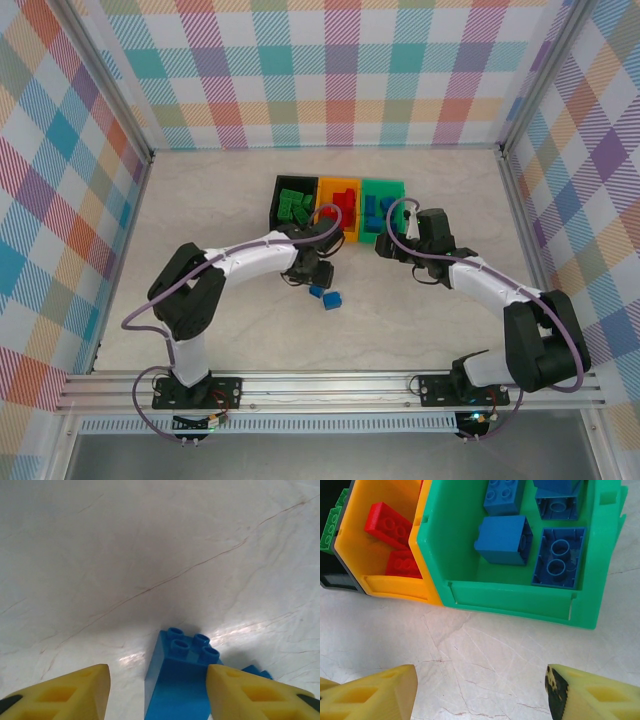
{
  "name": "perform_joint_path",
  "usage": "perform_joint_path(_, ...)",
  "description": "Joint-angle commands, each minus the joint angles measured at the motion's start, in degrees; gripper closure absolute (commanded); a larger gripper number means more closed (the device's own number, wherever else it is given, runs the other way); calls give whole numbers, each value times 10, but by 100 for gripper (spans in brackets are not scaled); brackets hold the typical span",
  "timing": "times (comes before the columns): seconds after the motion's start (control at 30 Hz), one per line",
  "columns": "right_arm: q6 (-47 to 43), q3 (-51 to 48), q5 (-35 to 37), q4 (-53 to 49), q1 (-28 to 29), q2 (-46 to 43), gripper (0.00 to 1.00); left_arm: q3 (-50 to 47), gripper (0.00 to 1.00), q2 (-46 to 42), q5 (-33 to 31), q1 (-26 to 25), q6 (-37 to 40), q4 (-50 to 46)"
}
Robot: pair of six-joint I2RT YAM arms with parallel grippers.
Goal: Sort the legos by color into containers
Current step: Pick up the lego from the center of the table.
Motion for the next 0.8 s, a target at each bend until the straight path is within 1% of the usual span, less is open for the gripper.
perform_joint_path(0.0, -2, -2, -6, 14, -1, 10, 31, 9, 47, 28, 16, -5, 24, -32)
perform_joint_path(0.1, -1, -2, -6, 16, -1, 12, 31, 10, 47, 30, 18, -5, 24, -32)
perform_joint_path(0.13, -1, -2, -6, 16, -1, 13, 31, 10, 45, 30, 19, -5, 24, -33)
perform_joint_path(0.23, -1, -2, -5, 17, -1, 15, 31, 13, 32, 23, 23, -5, 23, -31)
perform_joint_path(0.3, -1, -2, -7, 17, -1, 20, 31, 10, 27, 17, 33, -5, 23, -21)
perform_joint_path(0.53, 2, 1, -16, 19, -1, 26, 31, 4, 26, 10, 34, -6, 27, -6)
perform_joint_path(0.73, 0, 0, -11, 18, -2, 21, 31, 9, 23, 3, 52, -7, 36, 8)
perform_joint_path(0.77, 0, 1, -12, 18, -2, 25, 31, 10, 21, 2, 52, -6, 37, 8)
